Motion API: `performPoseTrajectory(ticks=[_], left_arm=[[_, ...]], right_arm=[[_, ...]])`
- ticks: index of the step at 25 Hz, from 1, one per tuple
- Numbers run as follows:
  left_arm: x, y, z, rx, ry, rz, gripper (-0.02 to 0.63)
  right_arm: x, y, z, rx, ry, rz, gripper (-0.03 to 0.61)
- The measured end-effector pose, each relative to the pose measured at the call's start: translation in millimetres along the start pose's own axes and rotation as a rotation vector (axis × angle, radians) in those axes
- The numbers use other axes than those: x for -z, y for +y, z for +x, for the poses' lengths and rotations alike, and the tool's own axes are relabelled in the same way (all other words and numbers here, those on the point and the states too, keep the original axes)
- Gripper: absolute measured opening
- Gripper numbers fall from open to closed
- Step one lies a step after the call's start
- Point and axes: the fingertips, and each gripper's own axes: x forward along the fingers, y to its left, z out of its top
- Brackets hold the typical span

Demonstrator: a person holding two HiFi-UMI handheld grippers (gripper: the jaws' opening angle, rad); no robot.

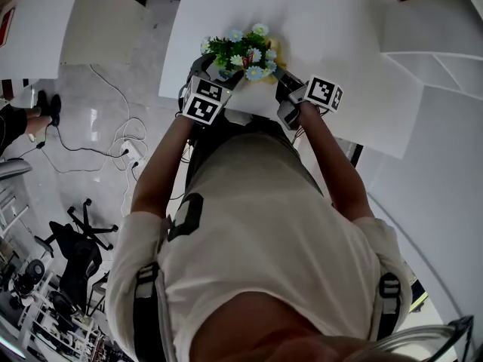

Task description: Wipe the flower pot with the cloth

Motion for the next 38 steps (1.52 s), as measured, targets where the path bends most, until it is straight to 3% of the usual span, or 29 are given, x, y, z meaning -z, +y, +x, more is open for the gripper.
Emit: performPoseTrajectory(ticks=[3, 8, 12, 23, 27, 38], left_arm=[[-1.4, -2.3, 4.1, 0.001, -0.002, 0.000, 0.331], [-2.5, -2.0, 3.0, -0.040, -0.020, -0.033, 0.330], [-0.5, -3.3, 1.9, -0.054, -0.019, -0.021, 0.330], [4.1, -0.8, 4.3, -0.062, -0.005, -0.042, 0.331], [3.0, 0.2, 4.1, -0.058, -0.003, -0.042, 0.330], [4.0, 9.8, -4.6, -0.065, -0.002, -0.076, 0.331]], right_arm=[[-10.7, 3.0, 4.3, -0.019, -0.021, -0.003, 0.123], [6.0, -12.3, 15.8, 0.023, -0.033, 0.044, 0.123], [26.3, -26.8, 15.8, 0.068, 0.018, 0.013, 0.126], [25.9, -34.7, 2.8, 0.115, 0.062, -0.047, 0.137], [9.7, -26.1, -2.9, 0.102, 0.037, -0.037, 0.137], [-70.0, 11.8, -45.7, 0.076, -0.169, -0.118, 0.135]])
